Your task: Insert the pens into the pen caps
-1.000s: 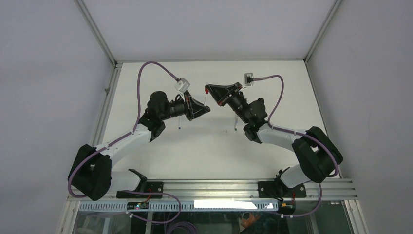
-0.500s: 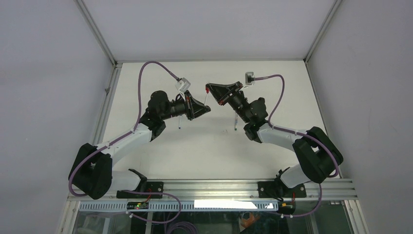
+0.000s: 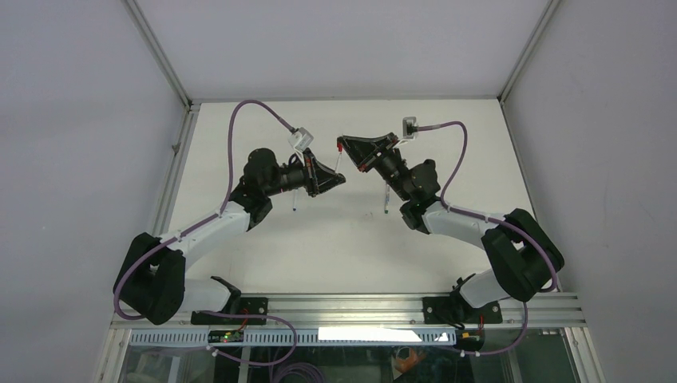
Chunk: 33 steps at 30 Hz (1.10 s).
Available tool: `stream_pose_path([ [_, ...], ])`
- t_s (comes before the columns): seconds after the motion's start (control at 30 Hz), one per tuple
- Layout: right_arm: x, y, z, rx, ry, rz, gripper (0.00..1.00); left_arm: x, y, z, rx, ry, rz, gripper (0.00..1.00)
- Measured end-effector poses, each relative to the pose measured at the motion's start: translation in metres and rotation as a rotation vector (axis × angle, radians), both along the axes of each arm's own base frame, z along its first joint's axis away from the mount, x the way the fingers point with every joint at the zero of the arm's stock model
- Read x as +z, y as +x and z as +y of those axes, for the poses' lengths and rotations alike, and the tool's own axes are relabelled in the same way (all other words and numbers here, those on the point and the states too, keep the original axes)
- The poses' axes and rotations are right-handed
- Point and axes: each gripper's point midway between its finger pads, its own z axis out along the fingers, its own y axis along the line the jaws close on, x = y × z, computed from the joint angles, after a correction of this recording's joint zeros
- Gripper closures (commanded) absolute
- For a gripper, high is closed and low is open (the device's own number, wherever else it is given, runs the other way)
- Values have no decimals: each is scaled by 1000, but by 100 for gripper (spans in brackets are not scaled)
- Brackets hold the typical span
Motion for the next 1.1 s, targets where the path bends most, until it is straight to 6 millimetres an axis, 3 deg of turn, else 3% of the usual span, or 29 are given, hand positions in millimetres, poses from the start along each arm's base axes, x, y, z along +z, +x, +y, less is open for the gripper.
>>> stream_pose_path([
  [1.1, -7, -3, -1, 2, -7, 16, 100, -3, -1, 3, 5, 26, -8, 100],
])
